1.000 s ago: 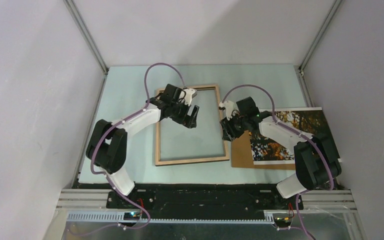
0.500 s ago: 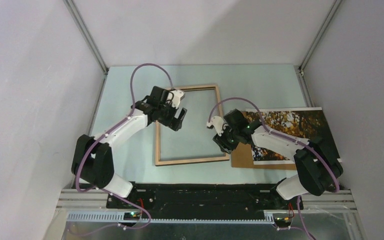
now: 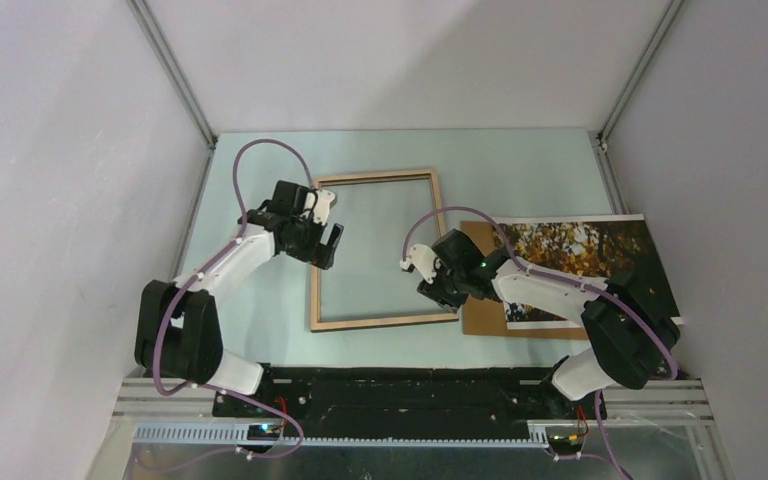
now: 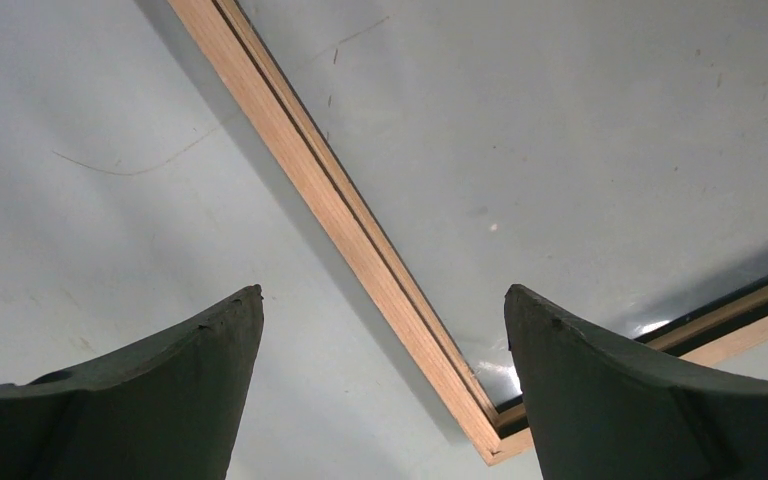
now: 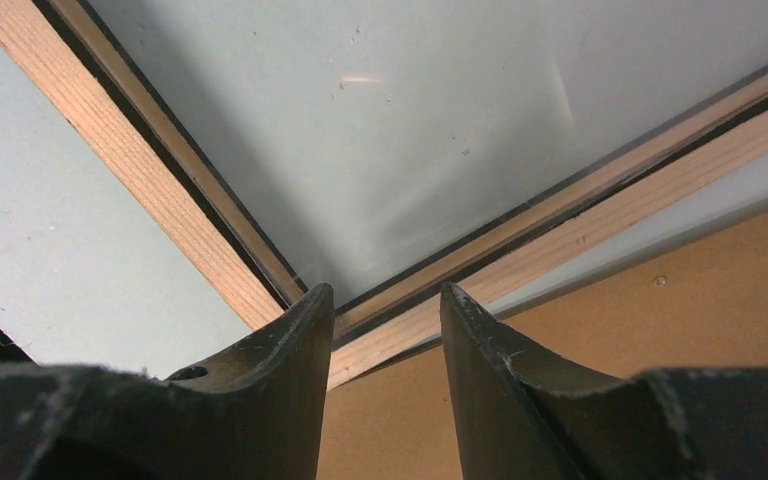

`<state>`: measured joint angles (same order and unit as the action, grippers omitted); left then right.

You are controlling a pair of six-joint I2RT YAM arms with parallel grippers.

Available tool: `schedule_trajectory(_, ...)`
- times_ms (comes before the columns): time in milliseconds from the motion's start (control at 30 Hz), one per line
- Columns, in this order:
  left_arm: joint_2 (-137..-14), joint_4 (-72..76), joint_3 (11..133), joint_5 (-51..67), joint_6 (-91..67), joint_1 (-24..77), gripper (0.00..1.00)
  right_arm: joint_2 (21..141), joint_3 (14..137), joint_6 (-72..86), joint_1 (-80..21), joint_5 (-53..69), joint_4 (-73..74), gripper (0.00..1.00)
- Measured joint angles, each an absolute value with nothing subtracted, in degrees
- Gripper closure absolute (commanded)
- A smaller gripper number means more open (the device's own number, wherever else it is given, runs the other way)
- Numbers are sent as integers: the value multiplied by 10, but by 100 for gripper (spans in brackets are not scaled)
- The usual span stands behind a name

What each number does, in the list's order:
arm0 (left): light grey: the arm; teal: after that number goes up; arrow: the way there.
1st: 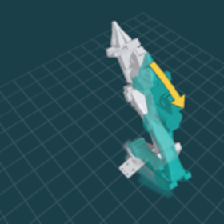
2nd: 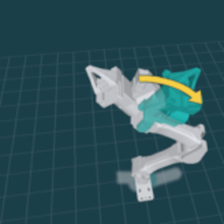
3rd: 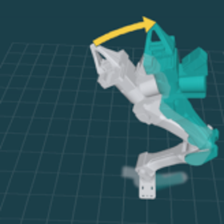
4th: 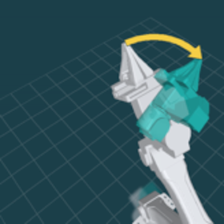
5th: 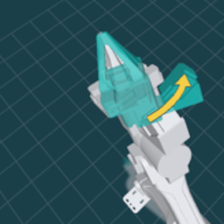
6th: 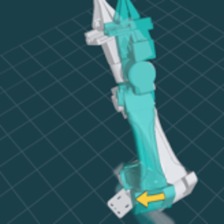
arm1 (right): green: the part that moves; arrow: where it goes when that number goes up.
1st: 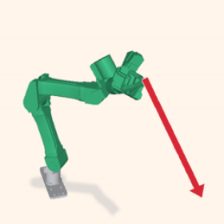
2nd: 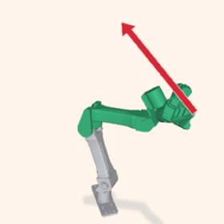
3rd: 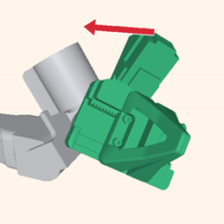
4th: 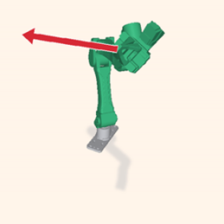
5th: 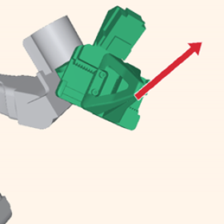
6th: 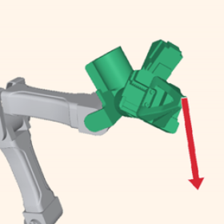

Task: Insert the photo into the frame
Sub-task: Place the photo frame item in the photo frame.

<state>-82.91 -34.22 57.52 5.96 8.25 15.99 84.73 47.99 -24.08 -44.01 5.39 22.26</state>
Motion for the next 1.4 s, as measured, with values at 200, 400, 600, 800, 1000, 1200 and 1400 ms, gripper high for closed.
schedule_trajectory(200,-845,-345,570,63,86,157,5,864,480,-243,-452,48,214,53)
schedule_trajectory(400,-872,-347,569,70,85,154,6,877,480,-244,-457,47,208,53)
schedule_trajectory(600,-885,-347,569,79,85,153,6,877,480,-243,-458,47,207,53)
schedule_trajectory(800,-885,-349,569,82,85,152,6,877,482,-241,-458,47,208,53)
schedule_trajectory(1000,-885,-349,569,81,84,150,5,868,505,-221,-429,60,213,51)
schedule_trajectory(1200,-882,-349,574,76,76,135,5,838,548,-185,-368,89,216,46)
schedule_trajectory(1400,-884,-351,599,72,55,116,5,817,585,-142,-307,103,210,28)
